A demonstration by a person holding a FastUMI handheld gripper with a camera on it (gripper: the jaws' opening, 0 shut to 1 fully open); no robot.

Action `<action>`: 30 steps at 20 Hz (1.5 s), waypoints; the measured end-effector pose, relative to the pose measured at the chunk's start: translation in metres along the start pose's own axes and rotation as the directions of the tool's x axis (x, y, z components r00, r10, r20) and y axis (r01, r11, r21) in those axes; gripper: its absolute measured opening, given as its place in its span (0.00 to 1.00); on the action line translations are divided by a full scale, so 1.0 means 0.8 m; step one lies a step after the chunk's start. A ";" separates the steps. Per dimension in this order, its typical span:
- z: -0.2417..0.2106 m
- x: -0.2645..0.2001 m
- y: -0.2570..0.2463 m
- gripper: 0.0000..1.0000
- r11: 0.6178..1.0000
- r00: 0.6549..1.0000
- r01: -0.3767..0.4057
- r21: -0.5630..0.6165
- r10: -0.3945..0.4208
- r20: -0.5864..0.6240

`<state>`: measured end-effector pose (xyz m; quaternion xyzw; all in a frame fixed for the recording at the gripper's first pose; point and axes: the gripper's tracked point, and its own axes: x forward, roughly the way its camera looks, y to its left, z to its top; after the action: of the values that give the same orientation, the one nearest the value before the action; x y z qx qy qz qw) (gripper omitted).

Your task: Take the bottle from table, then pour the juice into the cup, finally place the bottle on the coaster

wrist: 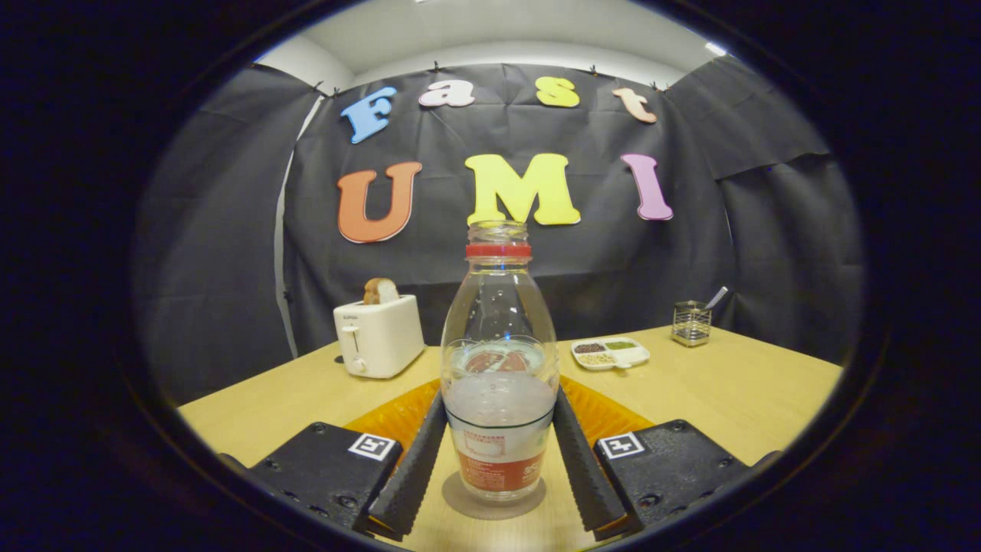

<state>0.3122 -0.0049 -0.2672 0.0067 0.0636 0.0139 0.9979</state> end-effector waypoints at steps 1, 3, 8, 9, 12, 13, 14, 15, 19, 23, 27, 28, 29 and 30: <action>-0.004 0.000 -0.001 0.82 1.000 1.000 0.001 -0.002 -0.001 -0.010; -0.015 -0.001 -0.001 0.82 1.000 0.999 0.007 -0.010 -0.007 -0.038; -0.024 0.000 0.000 0.82 0.999 0.999 0.023 -0.023 -0.024 -0.031; -0.025 0.001 0.002 0.83 1.000 0.999 0.019 -0.017 -0.019 -0.030; -0.033 -0.001 0.007 0.84 1.000 0.999 0.017 -0.016 -0.018 -0.046; -0.034 -0.003 0.007 0.86 1.000 0.999 0.016 -0.012 -0.016 -0.050; -0.034 -0.005 0.009 0.87 1.000 0.999 0.011 -0.004 -0.012 -0.052; -0.035 -0.006 0.010 1.00 1.000 0.998 0.010 0.000 -0.010 -0.056; -0.022 -0.021 0.009 1.00 1.000 0.999 0.003 -0.010 -0.003 -0.044; 0.014 -0.048 0.003 1.00 1.000 1.000 0.003 -0.030 -0.003 -0.012; 0.051 -0.081 -0.003 1.00 0.999 1.000 0.006 -0.039 -0.006 0.005; 0.061 -0.090 -0.005 1.00 0.999 1.000 0.008 -0.035 -0.008 0.012; 0.071 -0.099 -0.005 1.00 1.000 1.000 0.006 -0.028 -0.006 0.018; 0.080 -0.108 -0.006 1.00 1.000 1.000 0.004 -0.020 -0.003 0.023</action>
<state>0.2347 -0.0131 -0.1932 -0.0034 0.0519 0.0128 0.9986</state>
